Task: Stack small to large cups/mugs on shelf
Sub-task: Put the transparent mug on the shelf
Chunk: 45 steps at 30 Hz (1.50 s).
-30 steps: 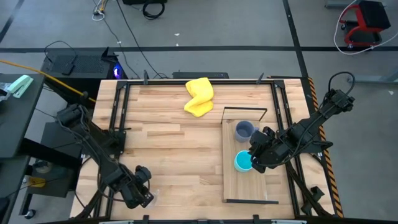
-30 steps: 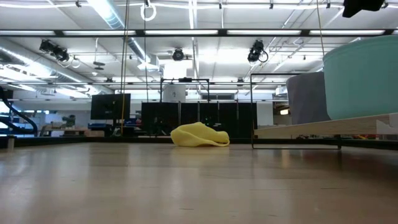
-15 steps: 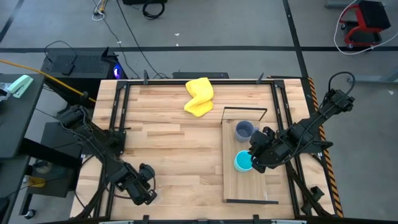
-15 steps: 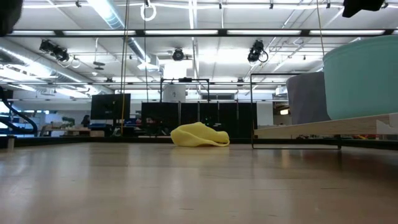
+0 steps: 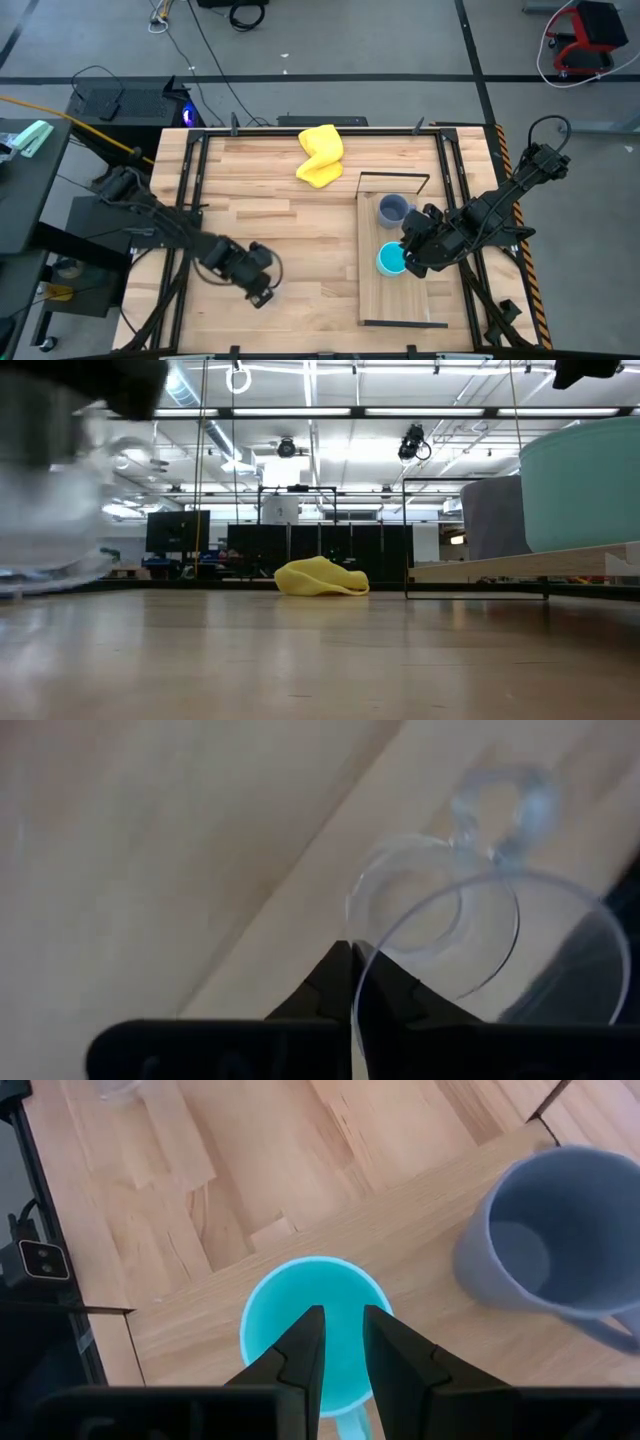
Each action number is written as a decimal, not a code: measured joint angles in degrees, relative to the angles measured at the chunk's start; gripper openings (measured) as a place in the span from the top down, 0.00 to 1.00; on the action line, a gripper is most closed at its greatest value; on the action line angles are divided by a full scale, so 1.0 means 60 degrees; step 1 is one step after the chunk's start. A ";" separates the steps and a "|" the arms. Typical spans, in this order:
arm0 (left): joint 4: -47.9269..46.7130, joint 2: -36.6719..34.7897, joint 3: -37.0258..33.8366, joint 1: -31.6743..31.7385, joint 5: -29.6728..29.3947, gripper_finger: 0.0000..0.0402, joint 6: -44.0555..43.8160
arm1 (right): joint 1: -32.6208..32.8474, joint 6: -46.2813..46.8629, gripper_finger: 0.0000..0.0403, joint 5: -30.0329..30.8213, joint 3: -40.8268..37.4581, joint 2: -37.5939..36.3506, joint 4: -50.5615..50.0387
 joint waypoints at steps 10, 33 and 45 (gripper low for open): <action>-0.0116 0.0092 0.2407 0.1353 -0.0398 0.98 0.3141 | 0.0514 0.1418 0.80 -0.0266 0.0000 0.0000 -0.1071; -0.4823 0.5367 0.9973 0.2434 -0.0312 0.98 0.6664 | 0.2526 0.4561 0.80 0.0365 -0.0004 0.0080 -0.1914; -0.4952 0.6924 1.0064 0.2598 -0.0304 0.98 0.7053 | 0.2641 0.4815 0.80 0.0421 -0.0645 0.0091 -0.1870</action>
